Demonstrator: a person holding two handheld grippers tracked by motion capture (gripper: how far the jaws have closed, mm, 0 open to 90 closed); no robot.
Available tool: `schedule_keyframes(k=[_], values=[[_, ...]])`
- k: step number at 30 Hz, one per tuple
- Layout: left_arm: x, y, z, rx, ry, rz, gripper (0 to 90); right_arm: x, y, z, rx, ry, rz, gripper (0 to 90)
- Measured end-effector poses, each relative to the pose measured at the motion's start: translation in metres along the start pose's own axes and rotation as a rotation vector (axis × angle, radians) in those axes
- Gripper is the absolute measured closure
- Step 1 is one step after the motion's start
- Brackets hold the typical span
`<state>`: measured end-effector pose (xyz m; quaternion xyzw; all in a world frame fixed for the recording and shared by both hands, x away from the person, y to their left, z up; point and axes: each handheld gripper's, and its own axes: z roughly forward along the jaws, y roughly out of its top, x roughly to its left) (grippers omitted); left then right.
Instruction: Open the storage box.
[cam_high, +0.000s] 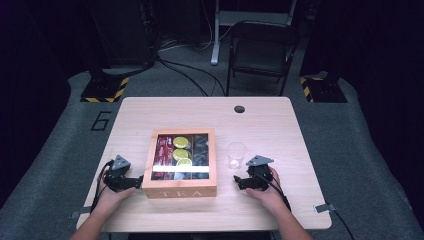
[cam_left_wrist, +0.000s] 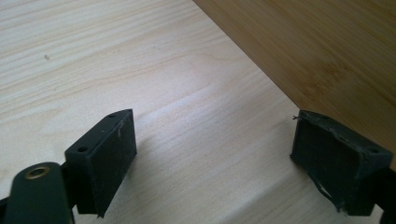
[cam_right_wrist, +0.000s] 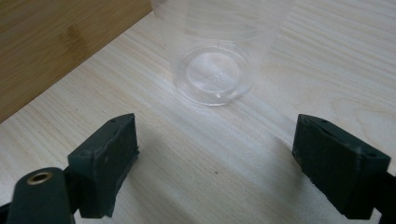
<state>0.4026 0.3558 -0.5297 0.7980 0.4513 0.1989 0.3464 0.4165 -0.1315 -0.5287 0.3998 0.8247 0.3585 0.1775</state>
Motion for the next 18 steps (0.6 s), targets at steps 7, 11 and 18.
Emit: schedule_keyframes(k=[7,11,18], values=[[0.0018,0.0007,0.0005,-0.003,-0.001,-0.001,13.7,0.0003,-0.0001,0.0002,-0.004,-0.004,0.001,13.8],[0.0021,0.0006,0.0016,-0.018,0.009,-0.007,15.0,0.0011,-0.0003,0.0001,-0.007,-0.008,0.005,14.4],[0.0013,0.0006,0.0009,-0.013,0.007,-0.021,15.2,0.0027,-0.0008,-0.0012,-0.008,-0.004,0.010,17.8]])
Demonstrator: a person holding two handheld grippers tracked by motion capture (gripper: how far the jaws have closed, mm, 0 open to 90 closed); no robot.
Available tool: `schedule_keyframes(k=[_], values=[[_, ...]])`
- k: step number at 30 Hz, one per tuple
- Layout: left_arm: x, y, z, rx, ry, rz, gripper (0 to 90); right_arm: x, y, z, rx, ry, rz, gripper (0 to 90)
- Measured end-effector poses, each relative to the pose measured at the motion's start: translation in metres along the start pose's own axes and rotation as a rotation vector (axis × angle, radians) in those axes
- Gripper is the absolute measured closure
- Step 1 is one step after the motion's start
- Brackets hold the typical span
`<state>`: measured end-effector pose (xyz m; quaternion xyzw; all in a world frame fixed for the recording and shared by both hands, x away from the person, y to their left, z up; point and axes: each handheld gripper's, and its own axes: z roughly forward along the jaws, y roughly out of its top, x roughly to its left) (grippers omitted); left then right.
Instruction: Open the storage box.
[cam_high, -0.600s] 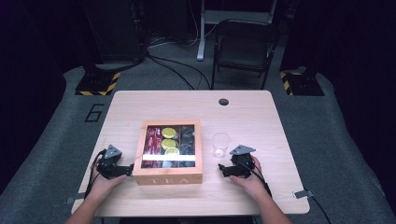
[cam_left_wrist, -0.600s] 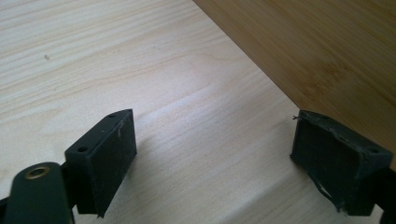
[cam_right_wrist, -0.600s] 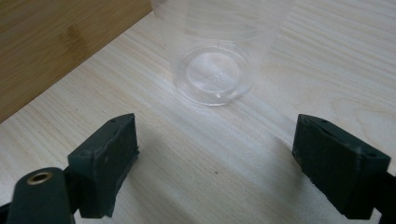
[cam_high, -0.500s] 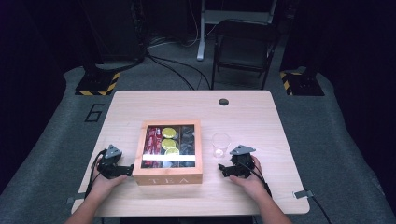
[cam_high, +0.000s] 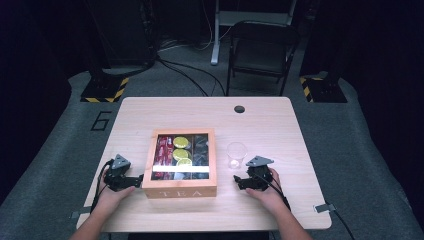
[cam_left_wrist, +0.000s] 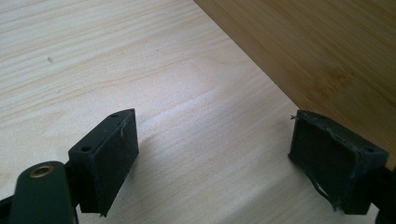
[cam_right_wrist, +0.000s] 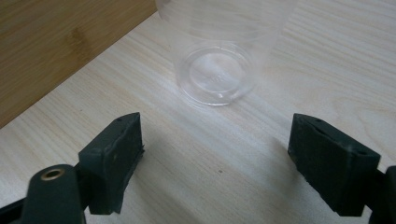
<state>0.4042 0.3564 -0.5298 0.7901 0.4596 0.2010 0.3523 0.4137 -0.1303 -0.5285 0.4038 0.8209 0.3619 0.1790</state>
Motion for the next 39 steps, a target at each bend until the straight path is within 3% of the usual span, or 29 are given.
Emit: schedule_keyframes(k=[4,11,15,16,18,24,29,32,35,39], values=[[0.001,0.000,0.000,-0.002,0.002,0.001,16.2,-0.001,0.000,0.000,-0.007,0.005,0.002,20.6],[0.003,0.002,-0.001,-0.001,0.015,-0.011,21.8,-0.002,0.000,-0.004,-0.004,0.004,0.008,32.9],[0.005,0.005,-0.005,0.019,0.012,-0.037,33.1,-0.001,0.000,-0.007,0.011,0.016,0.016,40.1],[0.006,0.004,-0.005,0.009,0.000,-0.064,36.5,-0.001,0.000,-0.007,0.008,0.021,0.006,41.5],[0.008,0.006,-0.006,0.026,-0.005,-0.073,36.6,0.000,0.001,-0.009,0.026,0.024,-0.008,44.3],[0.007,0.013,-0.009,0.017,-0.004,-0.067,37.5,0.002,0.002,-0.013,0.038,0.038,-0.055,42.4],[0.006,0.017,-0.011,-0.001,-0.008,-0.055,37.0,0.006,0.005,-0.020,-0.011,0.069,-0.025,40.9],[0.008,0.018,-0.011,0.011,-0.006,-0.083,36.9,0.007,0.006,-0.025,-0.021,0.076,-0.008,39.7],[0.010,0.019,-0.011,-0.007,-0.003,-0.111,36.8,0.005,0.007,-0.031,-0.038,0.098,0.002,39.5],[0.010,0.020,-0.014,-0.016,-0.013,-0.122,36.6,0.005,0.009,-0.039,-0.053,0.098,0.025,39.0]])
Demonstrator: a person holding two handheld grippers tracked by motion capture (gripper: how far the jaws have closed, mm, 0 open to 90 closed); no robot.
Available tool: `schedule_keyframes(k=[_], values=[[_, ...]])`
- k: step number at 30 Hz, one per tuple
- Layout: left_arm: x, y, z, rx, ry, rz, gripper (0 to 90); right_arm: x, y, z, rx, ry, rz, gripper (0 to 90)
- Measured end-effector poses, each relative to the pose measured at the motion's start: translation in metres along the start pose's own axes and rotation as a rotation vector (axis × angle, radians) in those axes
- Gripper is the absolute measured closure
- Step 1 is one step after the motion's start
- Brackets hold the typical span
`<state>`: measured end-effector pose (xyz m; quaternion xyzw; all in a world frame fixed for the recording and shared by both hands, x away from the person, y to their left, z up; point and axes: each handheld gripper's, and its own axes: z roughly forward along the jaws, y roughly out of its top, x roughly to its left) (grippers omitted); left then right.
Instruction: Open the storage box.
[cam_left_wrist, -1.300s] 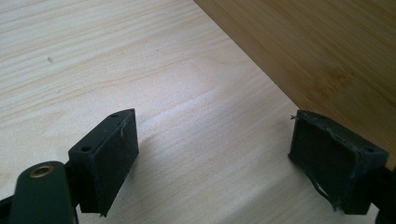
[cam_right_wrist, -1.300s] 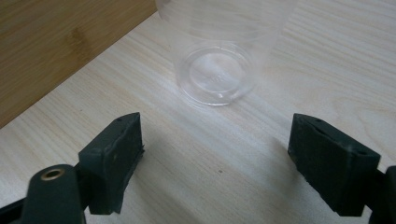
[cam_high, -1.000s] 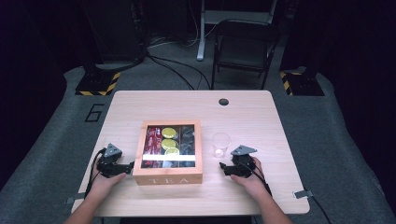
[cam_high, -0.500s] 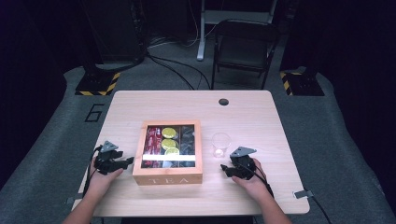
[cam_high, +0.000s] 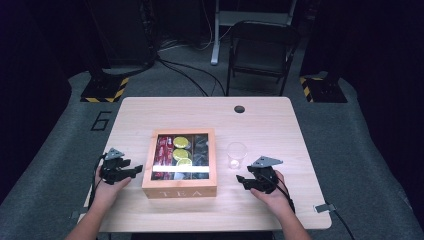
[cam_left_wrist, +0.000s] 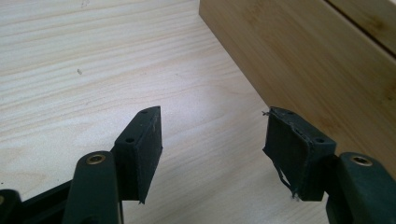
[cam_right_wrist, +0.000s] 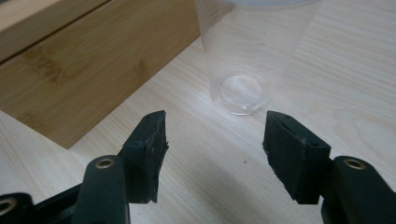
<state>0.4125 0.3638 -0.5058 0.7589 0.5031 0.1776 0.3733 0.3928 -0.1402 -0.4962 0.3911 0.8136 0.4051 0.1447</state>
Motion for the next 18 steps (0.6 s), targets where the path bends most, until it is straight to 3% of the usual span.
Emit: schedule_keyframes(k=[3,9,14,18], values=[[-0.001,0.001,-0.001,0.001,-0.001,0.007,36.9,0.001,0.002,-0.004,-0.002,0.004,0.007,38.6],[-0.006,0.003,-0.006,-0.015,-0.001,0.048,37.2,0.007,0.009,-0.012,-0.003,0.012,-0.072,43.8],[-0.009,0.004,-0.009,-0.014,0.002,0.068,37.2,0.014,0.017,-0.023,-0.023,0.042,-0.062,50.1],[-0.010,0.005,-0.010,-0.015,-0.007,0.058,37.2,0.020,0.025,-0.031,-0.019,0.064,-0.076,57.4]])
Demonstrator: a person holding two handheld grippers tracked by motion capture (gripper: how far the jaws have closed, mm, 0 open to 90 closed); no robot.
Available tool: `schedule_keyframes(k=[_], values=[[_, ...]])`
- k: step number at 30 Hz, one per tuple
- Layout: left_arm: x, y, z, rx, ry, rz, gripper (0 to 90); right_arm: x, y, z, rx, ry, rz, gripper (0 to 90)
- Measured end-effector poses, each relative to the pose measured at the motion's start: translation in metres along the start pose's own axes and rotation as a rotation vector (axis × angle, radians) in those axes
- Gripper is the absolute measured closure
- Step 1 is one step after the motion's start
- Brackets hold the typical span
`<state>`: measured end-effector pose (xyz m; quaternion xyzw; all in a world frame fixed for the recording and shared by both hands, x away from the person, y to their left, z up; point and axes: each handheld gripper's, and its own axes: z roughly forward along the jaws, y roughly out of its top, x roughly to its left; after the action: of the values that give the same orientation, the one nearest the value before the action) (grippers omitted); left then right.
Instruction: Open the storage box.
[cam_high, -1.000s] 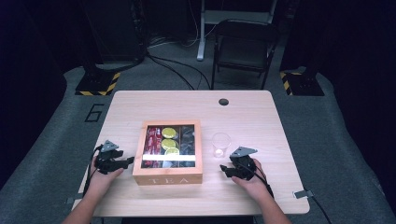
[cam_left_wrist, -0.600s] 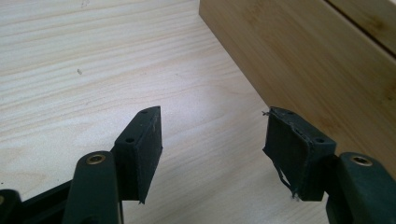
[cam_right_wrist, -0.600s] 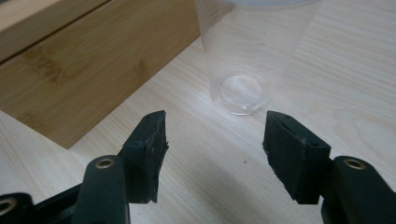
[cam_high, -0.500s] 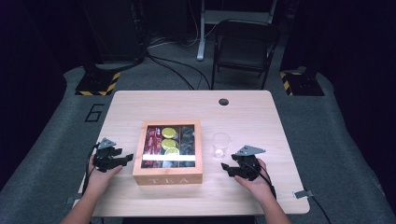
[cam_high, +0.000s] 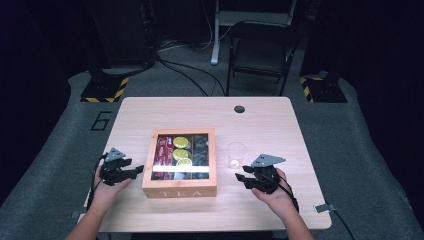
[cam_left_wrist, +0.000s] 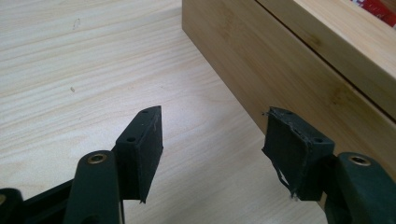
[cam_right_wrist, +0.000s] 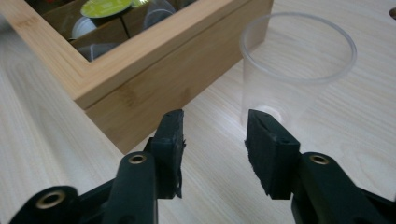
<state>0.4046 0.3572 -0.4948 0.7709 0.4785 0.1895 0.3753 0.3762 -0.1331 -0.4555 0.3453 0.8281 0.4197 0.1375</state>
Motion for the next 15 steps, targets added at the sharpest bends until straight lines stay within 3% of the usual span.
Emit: schedule_keyframes(k=[5,11,15], values=[[0.001,-0.001,0.000,0.008,-0.004,-0.018,37.3,0.013,0.015,-0.006,0.001,0.006,-0.054,63.0],[0.001,-0.001,-0.001,0.013,-0.004,-0.019,38.5,0.029,0.028,-0.010,-0.053,0.036,-0.047,69.0],[0.001,-0.001,-0.001,0.025,-0.003,-0.019,38.4,0.035,0.025,-0.007,-0.082,0.057,-0.022,71.1]])
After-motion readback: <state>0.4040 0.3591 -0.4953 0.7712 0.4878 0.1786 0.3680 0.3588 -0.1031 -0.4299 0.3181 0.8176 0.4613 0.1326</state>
